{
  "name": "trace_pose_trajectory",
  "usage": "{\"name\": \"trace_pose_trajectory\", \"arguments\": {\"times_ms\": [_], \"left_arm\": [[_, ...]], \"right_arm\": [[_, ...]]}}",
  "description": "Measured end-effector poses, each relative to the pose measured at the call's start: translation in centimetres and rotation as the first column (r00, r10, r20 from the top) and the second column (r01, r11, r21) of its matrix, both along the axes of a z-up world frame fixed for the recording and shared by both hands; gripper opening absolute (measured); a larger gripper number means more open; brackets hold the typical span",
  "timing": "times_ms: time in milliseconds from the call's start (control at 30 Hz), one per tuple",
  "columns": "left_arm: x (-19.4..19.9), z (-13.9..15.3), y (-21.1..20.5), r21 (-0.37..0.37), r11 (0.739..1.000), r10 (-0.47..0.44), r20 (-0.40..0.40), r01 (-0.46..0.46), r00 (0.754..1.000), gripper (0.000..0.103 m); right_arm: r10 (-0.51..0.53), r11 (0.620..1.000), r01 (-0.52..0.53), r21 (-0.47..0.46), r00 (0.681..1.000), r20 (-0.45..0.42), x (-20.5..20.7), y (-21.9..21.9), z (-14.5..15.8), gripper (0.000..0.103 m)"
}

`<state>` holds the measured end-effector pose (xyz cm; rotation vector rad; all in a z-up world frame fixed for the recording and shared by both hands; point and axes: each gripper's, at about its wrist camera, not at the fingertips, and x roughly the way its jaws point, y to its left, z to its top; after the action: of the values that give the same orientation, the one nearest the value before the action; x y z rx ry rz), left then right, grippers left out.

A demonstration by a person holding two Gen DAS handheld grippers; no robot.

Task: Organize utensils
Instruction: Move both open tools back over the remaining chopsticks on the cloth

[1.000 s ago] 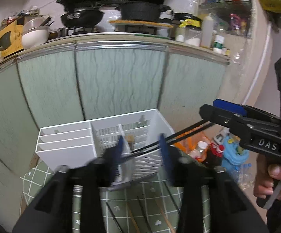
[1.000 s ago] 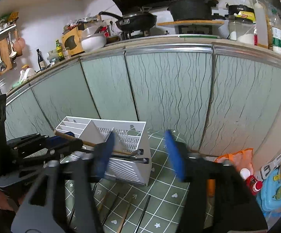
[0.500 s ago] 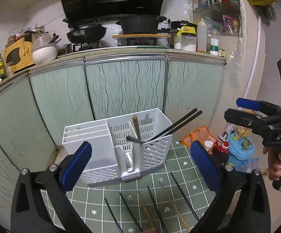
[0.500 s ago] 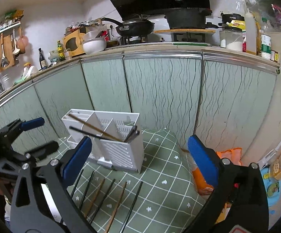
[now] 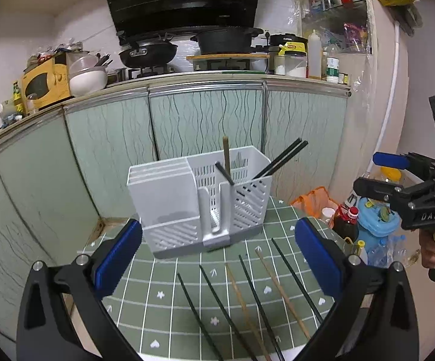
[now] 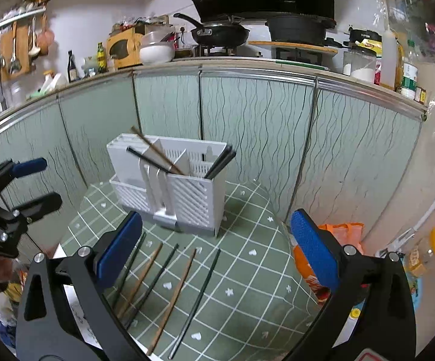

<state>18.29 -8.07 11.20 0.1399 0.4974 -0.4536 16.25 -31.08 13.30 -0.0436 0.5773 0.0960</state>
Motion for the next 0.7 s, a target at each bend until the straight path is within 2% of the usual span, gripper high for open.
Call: {"name": "trace_pose_trajectory", "arguments": {"times_ms": [367, 700], "left_arm": [[-2.9, -2.1, 1.8, -0.011, 0.999, 0.047, 0.009, -0.047, 0.999, 0.099], [-4.5, -5.2, 3.5, -0.014, 0.996, 0.082, -0.032, -0.083, 0.996, 0.099]], "right_arm": [[-0.009, 1.000, 0.009, -0.012, 1.000, -0.018, -3.3, 0.9, -3.2, 0.095], [-0.011, 1.000, 0.010, -0.013, 0.999, -0.053, -4.9, 1.5, -6.7, 0.095]]}}
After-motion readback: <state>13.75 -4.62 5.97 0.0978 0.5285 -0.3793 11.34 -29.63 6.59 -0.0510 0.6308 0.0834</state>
